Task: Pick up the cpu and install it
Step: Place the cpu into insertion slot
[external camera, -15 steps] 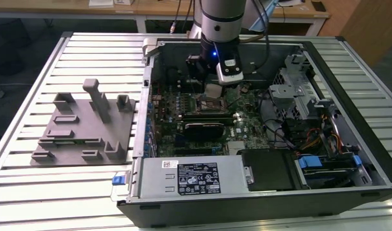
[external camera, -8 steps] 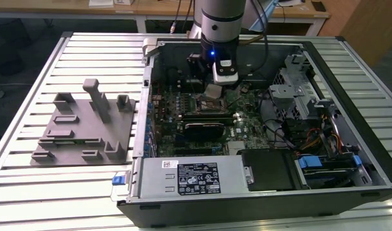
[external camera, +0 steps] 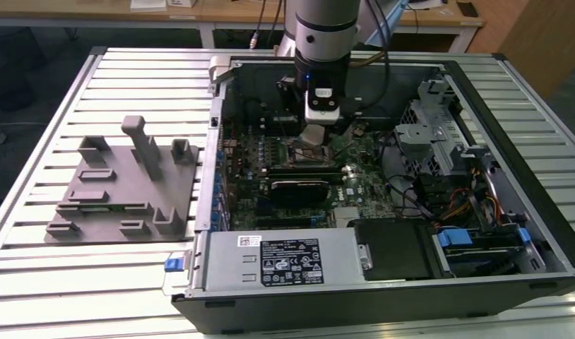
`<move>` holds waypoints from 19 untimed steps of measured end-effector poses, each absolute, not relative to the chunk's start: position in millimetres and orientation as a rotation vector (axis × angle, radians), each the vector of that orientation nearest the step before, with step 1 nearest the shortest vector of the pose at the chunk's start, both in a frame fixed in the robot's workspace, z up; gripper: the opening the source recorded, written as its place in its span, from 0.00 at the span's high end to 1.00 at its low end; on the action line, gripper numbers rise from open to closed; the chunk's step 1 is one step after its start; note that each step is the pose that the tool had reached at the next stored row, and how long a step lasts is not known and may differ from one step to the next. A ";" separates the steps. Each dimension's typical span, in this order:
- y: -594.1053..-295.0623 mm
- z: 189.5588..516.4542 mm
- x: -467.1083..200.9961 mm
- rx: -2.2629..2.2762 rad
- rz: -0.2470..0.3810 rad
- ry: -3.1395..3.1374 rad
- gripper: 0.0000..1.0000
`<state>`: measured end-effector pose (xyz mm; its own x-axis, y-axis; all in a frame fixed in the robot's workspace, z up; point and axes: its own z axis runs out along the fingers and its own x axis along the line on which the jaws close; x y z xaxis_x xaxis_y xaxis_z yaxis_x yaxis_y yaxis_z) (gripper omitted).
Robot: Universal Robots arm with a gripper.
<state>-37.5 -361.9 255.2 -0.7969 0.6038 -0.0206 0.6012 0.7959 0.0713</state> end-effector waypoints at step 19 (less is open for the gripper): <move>-361.8 255.1 -37.5 1.436 0.083 2.735 0.46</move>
<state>-37.5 -361.8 255.1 -0.5671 0.8234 -0.0205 0.8206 0.5670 0.0714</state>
